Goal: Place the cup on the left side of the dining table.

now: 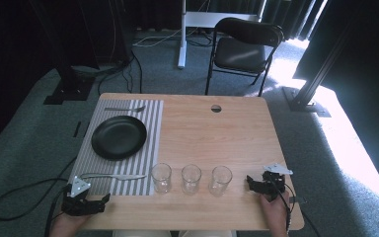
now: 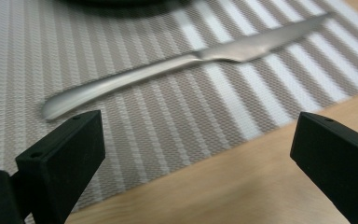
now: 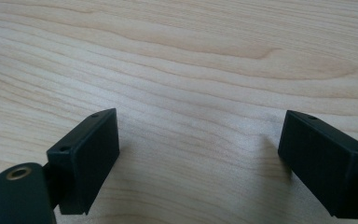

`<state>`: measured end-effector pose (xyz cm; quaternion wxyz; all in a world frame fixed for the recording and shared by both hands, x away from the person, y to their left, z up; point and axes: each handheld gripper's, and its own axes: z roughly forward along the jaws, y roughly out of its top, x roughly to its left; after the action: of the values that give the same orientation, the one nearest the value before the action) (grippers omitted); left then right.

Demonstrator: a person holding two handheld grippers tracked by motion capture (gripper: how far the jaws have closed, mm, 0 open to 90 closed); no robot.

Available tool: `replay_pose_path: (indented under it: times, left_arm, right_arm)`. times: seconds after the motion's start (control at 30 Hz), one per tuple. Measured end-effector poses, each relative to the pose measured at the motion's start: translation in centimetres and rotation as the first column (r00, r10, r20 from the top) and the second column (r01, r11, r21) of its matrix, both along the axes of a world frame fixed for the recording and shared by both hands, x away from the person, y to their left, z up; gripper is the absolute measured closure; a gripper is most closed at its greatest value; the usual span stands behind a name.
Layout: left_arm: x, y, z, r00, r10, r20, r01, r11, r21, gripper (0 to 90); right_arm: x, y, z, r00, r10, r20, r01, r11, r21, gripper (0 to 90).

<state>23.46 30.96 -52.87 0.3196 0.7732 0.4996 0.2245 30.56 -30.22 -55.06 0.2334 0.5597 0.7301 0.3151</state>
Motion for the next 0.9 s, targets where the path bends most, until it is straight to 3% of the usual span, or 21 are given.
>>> replay_pose_path:
  times: [0.13,0.3,0.47,0.63,0.73,0.9]
  left_arm:
    - [-0.1,-0.5,0.2,0.9998,-0.021,0.005,0.021,0.9998,-0.005,3.5]
    - [-0.5,-1.4,0.9,0.9974,-0.052,0.049,0.053,0.9986,-0.004,4.6]
    - [-0.8,-2.4,1.2,0.9938,-0.091,0.063,0.091,0.9958,-0.002,4.6]
    - [-0.9,-3.0,1.7,0.9897,-0.122,0.074,0.125,0.9916,-0.033,4.6]
    - [-1.0,-3.4,1.9,0.9845,-0.153,0.085,0.159,0.9855,-0.060,4.6]
    - [-1.1,-4.2,2.1,0.9790,-0.177,0.100,0.182,0.9826,-0.037,4.6]
  right_arm:
    - [0.0,0.0,0.0,1.0000,0.000,0.000,0.000,1.000,0.000,11.8]
    - [0.0,0.0,0.0,1.0000,0.000,0.000,0.000,1.000,0.000,11.8]
    - [0.0,0.0,0.0,1.0000,0.000,0.000,0.000,1.000,0.000,11.8]
    - [0.0,0.0,0.0,1.0000,0.000,0.000,0.000,1.000,0.000,11.8]
    - [0.0,0.0,0.0,1.0000,0.000,0.000,0.000,1.000,0.000,11.8]
    - [0.0,0.0,0.0,1.0000,0.000,0.000,0.000,1.000,0.000,11.8]
